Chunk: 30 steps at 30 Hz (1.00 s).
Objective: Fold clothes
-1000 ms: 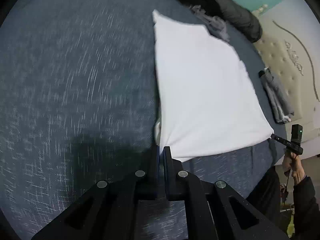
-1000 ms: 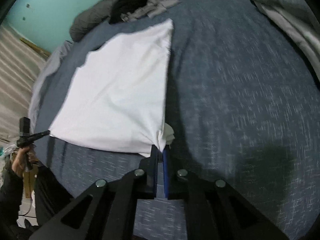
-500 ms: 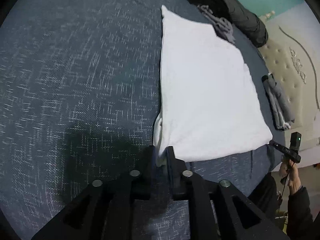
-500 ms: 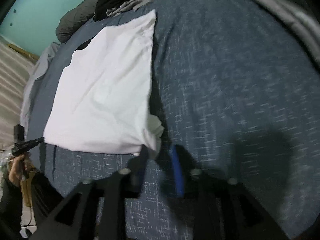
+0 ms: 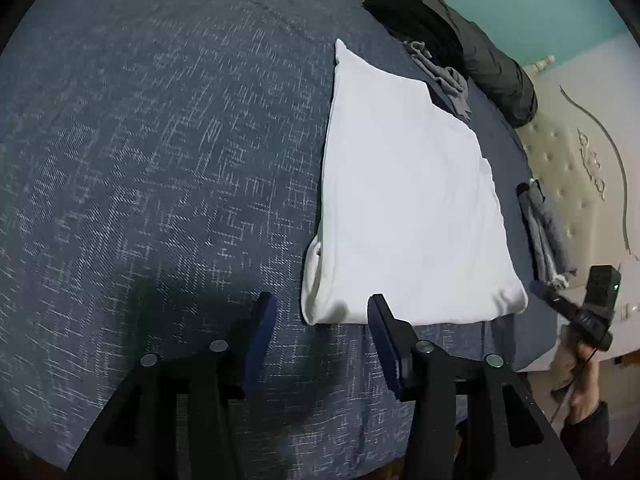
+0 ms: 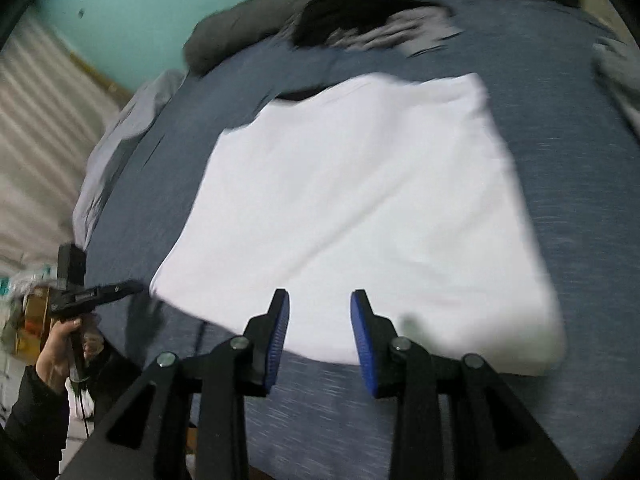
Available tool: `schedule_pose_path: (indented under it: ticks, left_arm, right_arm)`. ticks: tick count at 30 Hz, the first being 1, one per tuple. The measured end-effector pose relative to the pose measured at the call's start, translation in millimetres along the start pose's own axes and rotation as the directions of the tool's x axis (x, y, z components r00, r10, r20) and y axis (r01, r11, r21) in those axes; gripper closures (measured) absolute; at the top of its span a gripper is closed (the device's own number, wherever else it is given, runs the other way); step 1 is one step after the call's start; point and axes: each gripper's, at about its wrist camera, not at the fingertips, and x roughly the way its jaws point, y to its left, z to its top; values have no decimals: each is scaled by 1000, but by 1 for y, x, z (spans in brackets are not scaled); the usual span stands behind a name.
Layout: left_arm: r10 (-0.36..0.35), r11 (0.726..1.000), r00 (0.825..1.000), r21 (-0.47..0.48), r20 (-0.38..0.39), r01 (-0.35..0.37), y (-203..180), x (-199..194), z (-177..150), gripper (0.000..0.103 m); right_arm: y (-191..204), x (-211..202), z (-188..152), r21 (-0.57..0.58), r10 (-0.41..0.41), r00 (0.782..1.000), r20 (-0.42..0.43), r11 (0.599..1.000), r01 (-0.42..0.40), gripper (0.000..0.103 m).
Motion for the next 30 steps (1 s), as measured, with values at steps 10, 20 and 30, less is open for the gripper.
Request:
schedule_pose_path:
  ticks: [10, 20, 30]
  left_arm:
    - [-48, 993, 999, -105, -19, 46, 15, 18, -6, 41]
    - [-59, 993, 998, -99, 22, 60, 1, 33, -4, 42]
    - [-45, 997, 999, -68, 16, 46, -14, 45, 4, 91]
  right_arm:
    - [25, 66, -10, 44, 23, 995, -95, 999, -18, 71]
    - [-18, 37, -14, 86, -20, 998, -62, 996, 26, 71]
    - [-45, 3, -12, 109, -30, 1000, -9, 994, 31, 71]
